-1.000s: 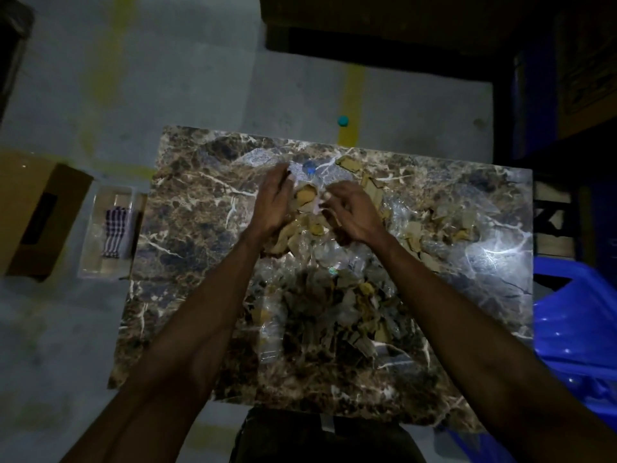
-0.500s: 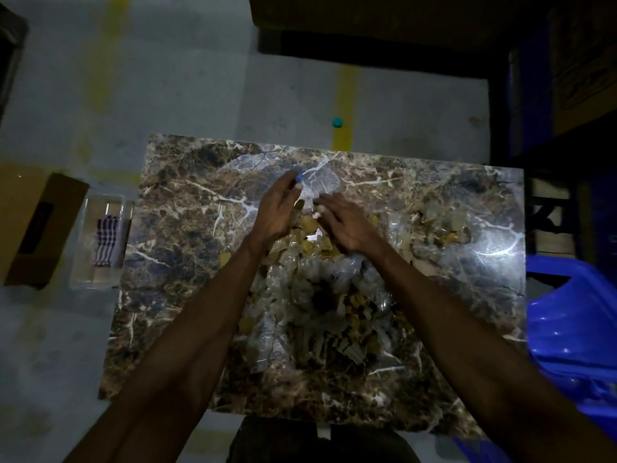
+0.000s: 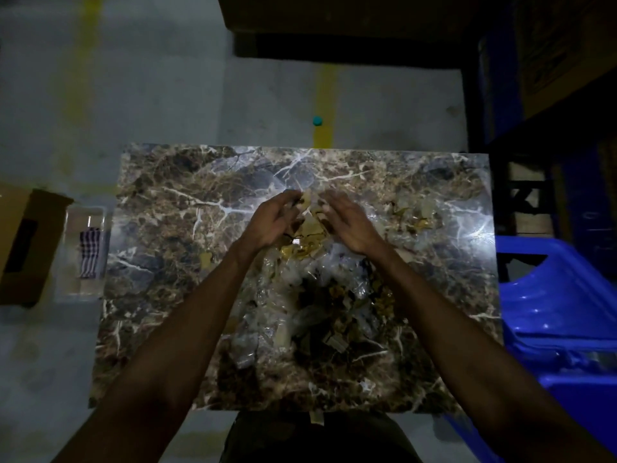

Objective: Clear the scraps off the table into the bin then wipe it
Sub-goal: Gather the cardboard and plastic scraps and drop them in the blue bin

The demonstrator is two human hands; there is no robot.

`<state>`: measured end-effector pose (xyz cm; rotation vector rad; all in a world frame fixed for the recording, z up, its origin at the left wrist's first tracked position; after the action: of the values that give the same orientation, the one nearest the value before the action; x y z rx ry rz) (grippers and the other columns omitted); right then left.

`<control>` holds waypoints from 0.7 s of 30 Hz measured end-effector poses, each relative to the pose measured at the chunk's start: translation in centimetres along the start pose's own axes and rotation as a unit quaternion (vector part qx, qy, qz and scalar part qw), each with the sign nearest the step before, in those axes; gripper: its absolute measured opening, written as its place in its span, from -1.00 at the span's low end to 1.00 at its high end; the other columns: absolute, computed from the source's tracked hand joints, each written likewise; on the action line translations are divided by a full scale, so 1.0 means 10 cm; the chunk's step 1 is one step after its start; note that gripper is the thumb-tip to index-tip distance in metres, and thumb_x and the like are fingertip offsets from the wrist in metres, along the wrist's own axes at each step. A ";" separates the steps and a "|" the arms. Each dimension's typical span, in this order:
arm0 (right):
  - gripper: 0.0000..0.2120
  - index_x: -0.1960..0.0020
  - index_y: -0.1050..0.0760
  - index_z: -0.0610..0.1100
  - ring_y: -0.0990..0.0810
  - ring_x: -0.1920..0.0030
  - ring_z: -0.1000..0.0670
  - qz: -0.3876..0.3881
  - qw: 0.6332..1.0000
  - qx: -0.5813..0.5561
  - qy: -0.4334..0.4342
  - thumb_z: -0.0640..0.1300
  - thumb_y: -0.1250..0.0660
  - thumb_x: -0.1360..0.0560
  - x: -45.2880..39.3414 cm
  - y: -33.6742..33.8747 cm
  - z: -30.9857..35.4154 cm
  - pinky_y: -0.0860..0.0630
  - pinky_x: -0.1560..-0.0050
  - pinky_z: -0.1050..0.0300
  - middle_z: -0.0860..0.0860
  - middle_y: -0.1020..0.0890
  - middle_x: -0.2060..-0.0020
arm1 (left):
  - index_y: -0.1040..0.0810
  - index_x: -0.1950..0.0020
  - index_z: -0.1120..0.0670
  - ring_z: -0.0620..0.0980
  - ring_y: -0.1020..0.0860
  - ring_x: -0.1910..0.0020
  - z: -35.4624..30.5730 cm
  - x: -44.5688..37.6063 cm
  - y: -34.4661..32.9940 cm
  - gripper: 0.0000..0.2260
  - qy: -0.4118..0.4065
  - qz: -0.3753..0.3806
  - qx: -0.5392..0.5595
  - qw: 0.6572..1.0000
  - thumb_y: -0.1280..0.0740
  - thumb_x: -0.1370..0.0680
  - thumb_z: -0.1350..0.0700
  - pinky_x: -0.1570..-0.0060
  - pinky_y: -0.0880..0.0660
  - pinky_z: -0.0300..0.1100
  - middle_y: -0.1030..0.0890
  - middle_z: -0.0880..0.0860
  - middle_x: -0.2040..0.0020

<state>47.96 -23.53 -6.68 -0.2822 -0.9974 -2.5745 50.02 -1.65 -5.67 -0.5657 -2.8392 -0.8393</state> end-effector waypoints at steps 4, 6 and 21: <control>-0.33 -0.63 -0.29 -0.07 -0.16 -0.64 -0.17 -0.087 0.990 0.075 -0.085 0.30 0.05 -0.68 0.11 0.33 -0.18 -0.09 -0.62 -0.21 -0.11 -0.29 -0.62 | -0.39 -0.57 0.10 0.15 -0.44 -0.47 -0.16 -0.12 -0.07 -0.49 0.002 0.008 -0.176 0.984 -0.18 -0.69 -0.15 -0.43 -0.37 -0.01 -0.44 0.16 -0.53; -0.25 -0.66 -0.21 -0.09 -0.09 -0.66 -0.17 -0.034 0.989 0.102 -0.102 0.34 0.14 -0.64 0.19 0.23 -0.22 -0.02 -0.62 -0.23 -0.11 -0.20 -0.65 | -0.25 -0.63 0.12 0.22 -0.32 -0.55 -0.18 -0.16 -0.22 -0.42 0.055 0.054 -0.246 0.966 -0.13 -0.70 -0.18 -0.49 -0.30 0.12 -0.28 0.21 -0.61; -0.29 -0.67 -0.16 -0.04 0.10 -0.66 -0.28 -0.179 0.959 0.101 -0.193 0.30 -0.08 -0.64 0.81 0.81 -0.82 0.12 -0.59 -0.36 -0.11 -0.06 -0.68 | -0.47 -0.50 0.18 0.20 -0.52 -0.37 -0.55 0.26 -0.46 -0.45 0.013 -0.008 -0.208 0.978 -0.17 -0.63 -0.14 -0.39 -0.37 0.06 -0.55 0.21 -0.41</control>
<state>43.39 -36.78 -5.28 -0.6166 -1.5700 -2.7615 45.95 -7.41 -2.78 -0.5711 -2.6528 -1.4459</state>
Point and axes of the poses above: each hand's wrist, its own x-axis away from the middle knuckle, its own y-axis out of the back of the hand, z = x × y, the point moved 3 cm from there along -x, towards the middle knuckle
